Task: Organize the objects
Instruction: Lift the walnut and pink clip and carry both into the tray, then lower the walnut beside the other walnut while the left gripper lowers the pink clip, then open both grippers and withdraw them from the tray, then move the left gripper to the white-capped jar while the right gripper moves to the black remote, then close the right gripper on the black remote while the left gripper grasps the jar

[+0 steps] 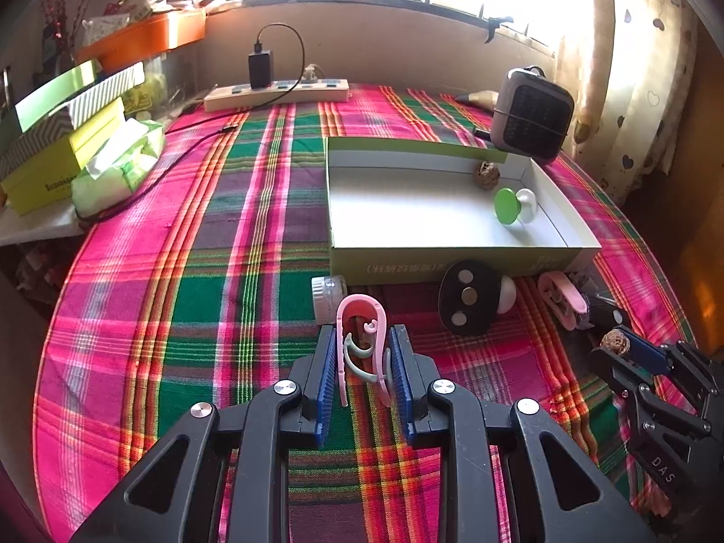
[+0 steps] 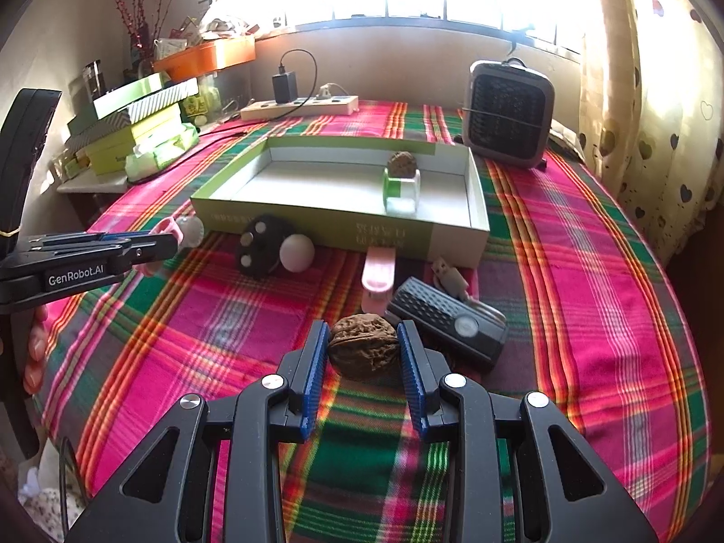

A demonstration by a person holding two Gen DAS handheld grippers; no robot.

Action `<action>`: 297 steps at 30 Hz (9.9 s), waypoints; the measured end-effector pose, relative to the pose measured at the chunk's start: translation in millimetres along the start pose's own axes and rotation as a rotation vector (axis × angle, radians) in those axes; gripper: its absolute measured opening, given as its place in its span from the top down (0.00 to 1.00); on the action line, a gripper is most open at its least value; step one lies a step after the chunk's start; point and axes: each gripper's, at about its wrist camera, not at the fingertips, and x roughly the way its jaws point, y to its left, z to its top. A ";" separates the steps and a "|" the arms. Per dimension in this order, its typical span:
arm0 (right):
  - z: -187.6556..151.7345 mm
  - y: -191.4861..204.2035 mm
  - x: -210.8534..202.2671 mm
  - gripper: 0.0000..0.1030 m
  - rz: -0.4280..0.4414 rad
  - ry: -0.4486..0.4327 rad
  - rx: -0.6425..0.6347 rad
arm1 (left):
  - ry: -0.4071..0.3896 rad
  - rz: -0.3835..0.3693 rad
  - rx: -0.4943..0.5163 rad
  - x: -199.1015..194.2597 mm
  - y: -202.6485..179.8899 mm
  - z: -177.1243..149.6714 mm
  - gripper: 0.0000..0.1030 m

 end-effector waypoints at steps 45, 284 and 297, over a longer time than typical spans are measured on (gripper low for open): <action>118.7 7.0 71.7 0.68 0.082 -0.010 -0.049 | -0.035 -0.116 0.037 38.2 -11.3 78.3 0.79; 13.9 -25.7 43.0 0.54 -0.051 0.123 0.024 | 0.016 -0.065 -0.038 42.9 30.7 12.7 0.63; 14.2 -28.9 41.5 0.70 -0.053 0.117 0.039 | 0.016 -0.037 -0.051 43.3 36.0 12.3 0.78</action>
